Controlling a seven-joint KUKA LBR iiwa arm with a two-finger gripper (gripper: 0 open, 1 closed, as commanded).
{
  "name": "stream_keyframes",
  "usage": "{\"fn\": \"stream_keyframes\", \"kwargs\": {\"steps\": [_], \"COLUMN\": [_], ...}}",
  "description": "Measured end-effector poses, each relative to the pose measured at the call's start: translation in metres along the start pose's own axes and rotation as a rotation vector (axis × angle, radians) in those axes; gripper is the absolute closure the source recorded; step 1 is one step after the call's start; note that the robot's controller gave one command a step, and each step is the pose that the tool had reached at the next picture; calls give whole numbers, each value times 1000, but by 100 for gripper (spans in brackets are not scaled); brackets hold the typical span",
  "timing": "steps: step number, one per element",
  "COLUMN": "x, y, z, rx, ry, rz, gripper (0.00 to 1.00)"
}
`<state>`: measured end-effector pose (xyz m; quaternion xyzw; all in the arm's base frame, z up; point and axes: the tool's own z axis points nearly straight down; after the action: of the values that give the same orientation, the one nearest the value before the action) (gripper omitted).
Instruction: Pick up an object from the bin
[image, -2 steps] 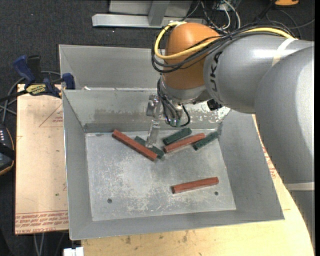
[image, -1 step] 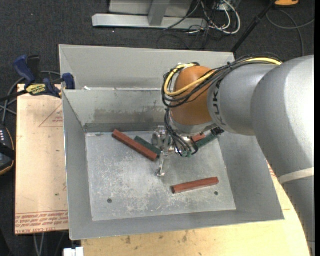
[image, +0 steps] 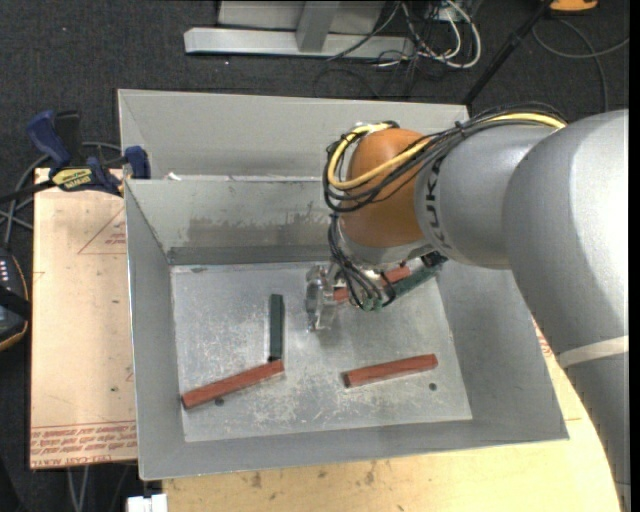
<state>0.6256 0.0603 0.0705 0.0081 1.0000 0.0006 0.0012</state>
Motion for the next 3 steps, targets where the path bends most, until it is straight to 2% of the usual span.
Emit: {"fn": "stream_keyframes", "kwargs": {"steps": [1, 2, 3], "x": [16, 16, -28], "y": [-69, -67, -149], "z": [-9, -9, 0], "rx": [3, 1, 3], "ry": [2, 2, -2], "rz": [412, 407, 445], "gripper": [100, 0, 0]}}
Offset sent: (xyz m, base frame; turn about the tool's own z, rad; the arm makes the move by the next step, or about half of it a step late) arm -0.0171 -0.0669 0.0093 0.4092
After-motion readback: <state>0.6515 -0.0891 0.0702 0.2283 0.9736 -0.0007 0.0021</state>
